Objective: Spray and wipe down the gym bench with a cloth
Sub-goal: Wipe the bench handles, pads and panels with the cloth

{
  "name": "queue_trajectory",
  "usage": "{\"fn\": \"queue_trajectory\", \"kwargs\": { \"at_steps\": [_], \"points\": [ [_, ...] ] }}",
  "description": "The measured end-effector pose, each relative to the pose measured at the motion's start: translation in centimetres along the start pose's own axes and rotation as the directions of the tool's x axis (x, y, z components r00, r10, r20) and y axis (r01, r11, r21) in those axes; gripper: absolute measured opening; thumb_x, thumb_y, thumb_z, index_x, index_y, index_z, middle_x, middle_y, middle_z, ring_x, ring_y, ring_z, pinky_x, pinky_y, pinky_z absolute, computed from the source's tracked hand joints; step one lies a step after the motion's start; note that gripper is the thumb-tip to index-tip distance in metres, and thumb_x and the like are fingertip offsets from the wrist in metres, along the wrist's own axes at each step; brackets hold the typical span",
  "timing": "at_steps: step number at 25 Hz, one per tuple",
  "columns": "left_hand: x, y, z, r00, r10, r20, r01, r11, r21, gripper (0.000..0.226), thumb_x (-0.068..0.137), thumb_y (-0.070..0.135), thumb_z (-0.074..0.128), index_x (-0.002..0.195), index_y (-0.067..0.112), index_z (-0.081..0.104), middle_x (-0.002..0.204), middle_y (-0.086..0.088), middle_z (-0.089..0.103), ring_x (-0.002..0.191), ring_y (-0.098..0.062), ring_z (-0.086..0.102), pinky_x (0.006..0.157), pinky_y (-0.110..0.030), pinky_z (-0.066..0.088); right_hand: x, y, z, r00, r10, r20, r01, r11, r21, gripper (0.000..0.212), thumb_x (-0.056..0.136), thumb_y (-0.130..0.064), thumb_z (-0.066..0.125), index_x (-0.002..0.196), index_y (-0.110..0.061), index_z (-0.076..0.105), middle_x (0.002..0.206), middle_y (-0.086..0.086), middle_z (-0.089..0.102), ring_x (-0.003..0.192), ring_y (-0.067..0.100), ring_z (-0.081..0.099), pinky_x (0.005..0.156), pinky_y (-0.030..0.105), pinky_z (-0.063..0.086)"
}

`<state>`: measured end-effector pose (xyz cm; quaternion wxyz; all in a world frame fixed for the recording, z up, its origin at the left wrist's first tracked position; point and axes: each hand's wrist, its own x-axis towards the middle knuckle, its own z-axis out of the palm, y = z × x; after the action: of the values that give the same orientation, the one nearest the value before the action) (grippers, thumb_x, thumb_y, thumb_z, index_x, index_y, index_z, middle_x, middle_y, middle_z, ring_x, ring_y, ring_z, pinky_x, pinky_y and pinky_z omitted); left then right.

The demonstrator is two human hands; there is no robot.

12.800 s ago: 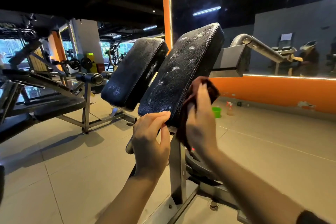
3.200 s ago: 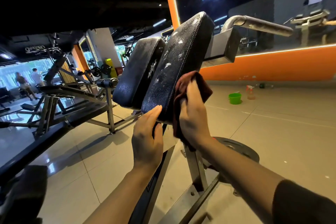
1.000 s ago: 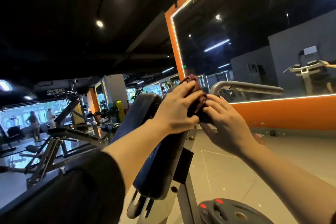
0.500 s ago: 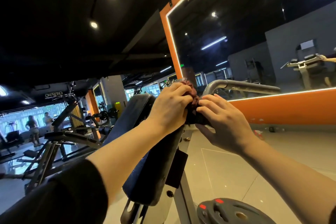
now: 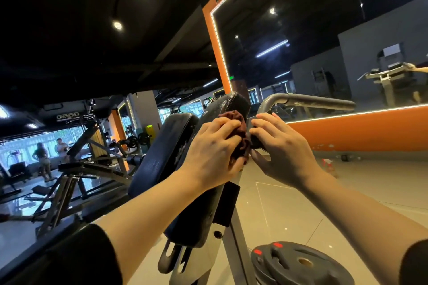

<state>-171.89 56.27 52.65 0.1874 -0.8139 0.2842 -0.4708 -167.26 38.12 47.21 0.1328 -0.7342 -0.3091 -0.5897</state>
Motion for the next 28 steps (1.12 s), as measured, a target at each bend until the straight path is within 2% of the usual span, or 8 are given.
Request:
{"fn": "queue_trajectory", "kwargs": {
  "at_steps": [2, 5, 9, 11, 15, 23, 25, 28],
  "points": [
    [-2.5, 0.1, -0.3, 0.998, 0.062, 0.033, -0.06, 0.997, -0.056, 0.037, 0.086, 0.046, 0.05, 0.097, 0.018, 0.073, 0.122, -0.003, 0.063, 0.115, -0.025, 0.053, 0.094, -0.042, 0.048, 0.1, 0.1, -0.3, 1.0, 0.0, -0.001, 0.0, 1.0, -0.014, 0.037, 0.078, -0.026, 0.075, 0.108, -0.005, 0.068, 0.118, 0.013, 0.066, 0.118, 0.032, 0.058, 0.103, 0.042, 0.043],
    [-5.2, -0.5, -1.1, 0.976, 0.218, 0.01, -0.216, 0.971, -0.104, 0.026, 0.089, 0.027, 0.051, 0.091, 0.014, 0.073, 0.116, -0.005, 0.064, 0.108, -0.026, 0.056, 0.086, -0.041, 0.053, 0.1, -0.3, -0.2, 0.999, 0.042, 0.009, -0.042, 0.999, -0.002, 0.044, 0.073, -0.024, 0.08, 0.11, -0.003, 0.067, 0.12, 0.014, 0.066, 0.119, 0.033, 0.058, 0.101, 0.04, 0.041],
    [-1.2, -0.2, -0.5, 0.985, 0.024, -0.171, -0.046, 0.991, -0.128, 0.021, 0.083, 0.012, 0.066, 0.102, 0.007, 0.071, 0.12, -0.015, 0.063, 0.112, -0.033, 0.055, 0.095, -0.041, 0.05, 0.1, -0.8, 0.0, 0.999, 0.048, 0.023, -0.049, 0.998, 0.047, 0.042, 0.077, -0.024, 0.076, 0.112, -0.004, 0.065, 0.122, 0.013, 0.064, 0.123, 0.032, 0.055, 0.104, 0.044, 0.044],
    [1.0, 0.5, 0.2, 0.991, -0.042, -0.129, 0.024, 0.99, -0.14, 0.033, 0.079, 0.011, 0.074, 0.111, 0.008, 0.069, 0.125, -0.015, 0.061, 0.117, -0.034, 0.055, 0.098, -0.042, 0.046, 0.1, -0.6, -0.3, 0.998, 0.05, 0.038, -0.052, 0.997, 0.05, 0.041, 0.081, -0.024, 0.072, 0.116, -0.004, 0.064, 0.125, 0.012, 0.063, 0.124, 0.031, 0.054, 0.104, 0.044, 0.045],
    [-2.2, 0.6, 0.7, 1.0, 0.029, -0.003, -0.029, 1.0, -0.013, 0.027, 0.077, 0.02, 0.075, 0.103, 0.014, 0.072, 0.127, -0.011, 0.061, 0.12, -0.031, 0.055, 0.099, -0.044, 0.046, 0.2, 0.0, -1.0, 0.995, 0.0, 0.096, 0.003, 1.0, -0.029, 0.038, 0.08, -0.021, 0.071, 0.113, -0.003, 0.065, 0.123, 0.015, 0.063, 0.124, 0.033, 0.053, 0.101, 0.036, 0.042],
    [-7.0, 1.0, -0.5, 1.0, -0.012, -0.027, 0.009, 0.996, -0.094, 0.02, 0.08, 0.015, 0.071, 0.099, 0.009, 0.071, 0.123, -0.013, 0.061, 0.115, -0.032, 0.054, 0.091, -0.045, 0.051, 0.9, -3.2, -1.5, 0.992, 0.09, 0.089, -0.074, 0.982, -0.177, 0.033, 0.077, -0.011, 0.07, 0.105, 0.006, 0.066, 0.115, 0.024, 0.065, 0.117, 0.039, 0.057, 0.105, 0.04, 0.037],
    [-6.2, 1.6, -0.8, 0.996, -0.081, -0.025, 0.079, 0.992, -0.095, 0.022, 0.081, 0.014, 0.07, 0.103, 0.009, 0.07, 0.125, -0.014, 0.06, 0.117, -0.033, 0.053, 0.092, -0.045, 0.05, 1.1, -3.6, -1.7, 0.984, 0.114, 0.139, -0.08, 0.971, -0.225, 0.034, 0.081, -0.011, 0.062, 0.11, 0.007, 0.065, 0.122, 0.026, 0.062, 0.123, 0.04, 0.053, 0.109, 0.046, 0.035],
    [-8.3, 2.2, -0.9, 0.999, -0.033, -0.005, 0.033, 0.999, -0.033, 0.02, 0.083, 0.02, 0.068, 0.101, 0.012, 0.07, 0.126, -0.011, 0.061, 0.118, -0.031, 0.054, 0.094, -0.043, 0.048, 0.7, -3.4, -2.3, 0.968, 0.136, 0.21, -0.067, 0.95, -0.303, 0.045, 0.082, -0.012, 0.063, 0.124, 0.003, 0.059, 0.137, 0.023, 0.052, 0.134, 0.038, 0.042, 0.114, 0.053, 0.028]
  ]
}}
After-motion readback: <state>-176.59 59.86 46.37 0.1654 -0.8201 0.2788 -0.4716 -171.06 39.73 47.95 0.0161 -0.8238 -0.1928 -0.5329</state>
